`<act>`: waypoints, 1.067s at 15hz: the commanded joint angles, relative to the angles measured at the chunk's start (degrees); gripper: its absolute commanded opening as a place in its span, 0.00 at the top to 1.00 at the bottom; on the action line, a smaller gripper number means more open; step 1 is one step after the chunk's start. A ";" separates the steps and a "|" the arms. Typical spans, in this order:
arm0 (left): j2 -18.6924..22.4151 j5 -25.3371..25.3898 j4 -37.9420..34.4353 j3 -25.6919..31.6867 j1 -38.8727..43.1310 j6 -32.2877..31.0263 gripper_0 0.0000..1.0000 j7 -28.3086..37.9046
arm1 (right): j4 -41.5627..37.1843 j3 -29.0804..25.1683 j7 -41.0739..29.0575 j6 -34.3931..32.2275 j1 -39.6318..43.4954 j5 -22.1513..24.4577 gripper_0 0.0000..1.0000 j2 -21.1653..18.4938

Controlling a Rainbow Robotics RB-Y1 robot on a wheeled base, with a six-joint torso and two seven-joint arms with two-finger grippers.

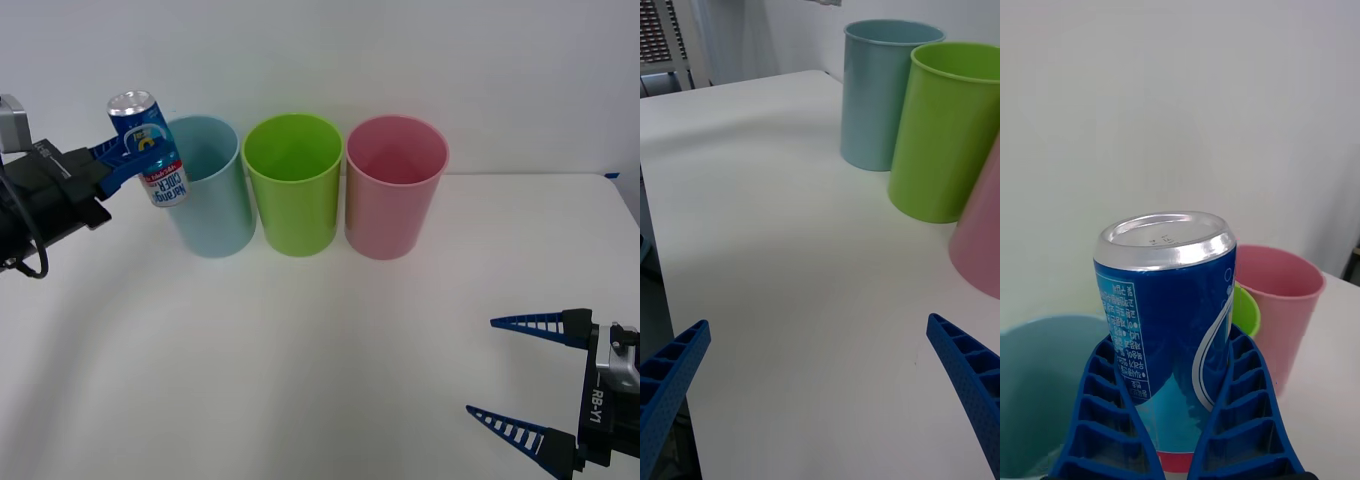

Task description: Put cans in the blue bin and PET bottles in the pink bin and trash in the green bin.

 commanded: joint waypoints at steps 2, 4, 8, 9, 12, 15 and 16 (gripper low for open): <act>4.22 0.86 1.67 -4.37 -3.22 8.69 1.00 3.59 | 0.00 0.00 0.00 0.00 0.00 0.00 0.00 0.00; 5.54 0.07 3.87 -6.31 -5.42 12.56 1.00 3.76 | 0.00 0.00 0.00 0.00 0.00 0.00 0.00 0.00; 6.51 -2.83 10.28 -10.17 -10.69 16.69 1.00 3.76 | 0.00 0.00 0.00 0.00 0.00 0.00 0.00 0.00; 6.51 -3.89 12.75 -11.05 -12.45 16.78 1.00 3.76 | 0.00 0.00 0.00 0.00 0.00 0.00 0.00 0.00; 6.51 -4.50 17.14 -13.34 -15.79 18.01 1.00 3.76 | 0.00 0.00 0.00 0.00 0.00 0.00 0.00 0.00; 6.51 -4.85 19.16 -14.92 -17.55 18.62 1.00 3.94 | 0.00 0.00 0.00 0.00 0.00 0.00 0.00 0.00; 6.51 -4.85 19.60 -15.18 -17.81 18.62 1.00 3.94 | 0.00 0.00 0.00 0.00 0.00 0.00 0.00 0.00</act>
